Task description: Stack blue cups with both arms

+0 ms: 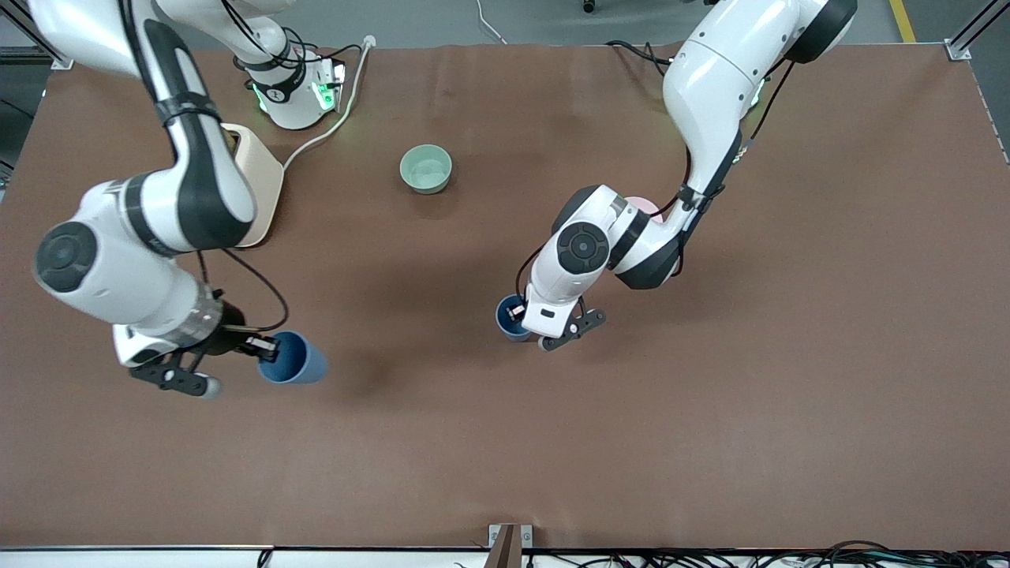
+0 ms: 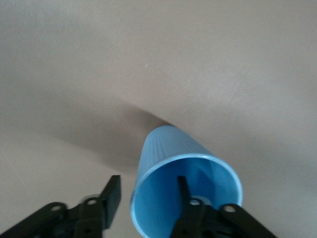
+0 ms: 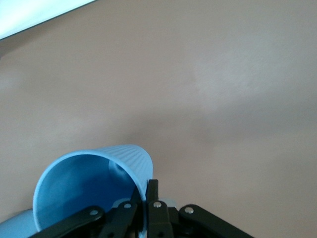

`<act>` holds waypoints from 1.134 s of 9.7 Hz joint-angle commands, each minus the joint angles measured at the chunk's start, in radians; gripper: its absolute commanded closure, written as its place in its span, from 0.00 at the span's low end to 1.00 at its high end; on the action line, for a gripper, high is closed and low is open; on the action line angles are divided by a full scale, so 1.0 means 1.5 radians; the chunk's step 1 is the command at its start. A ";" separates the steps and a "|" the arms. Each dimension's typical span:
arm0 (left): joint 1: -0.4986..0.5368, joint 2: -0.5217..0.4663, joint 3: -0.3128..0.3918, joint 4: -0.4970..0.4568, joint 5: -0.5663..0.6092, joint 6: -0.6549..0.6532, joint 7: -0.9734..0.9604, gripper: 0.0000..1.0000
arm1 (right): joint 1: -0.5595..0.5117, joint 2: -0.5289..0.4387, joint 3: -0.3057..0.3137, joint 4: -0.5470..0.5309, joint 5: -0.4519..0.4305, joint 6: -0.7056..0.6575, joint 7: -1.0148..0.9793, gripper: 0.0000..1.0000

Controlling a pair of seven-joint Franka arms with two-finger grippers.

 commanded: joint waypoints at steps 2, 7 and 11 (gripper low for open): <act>0.033 -0.069 0.005 0.027 0.034 -0.061 -0.005 0.00 | 0.096 -0.015 -0.005 0.000 0.006 0.001 0.145 0.98; 0.192 -0.273 0.020 0.026 0.037 -0.287 0.201 0.00 | 0.269 0.039 -0.006 0.061 0.005 0.020 0.333 0.98; 0.313 -0.384 0.021 0.021 0.037 -0.433 0.503 0.00 | 0.291 0.114 -0.006 0.094 0.004 0.094 0.354 0.98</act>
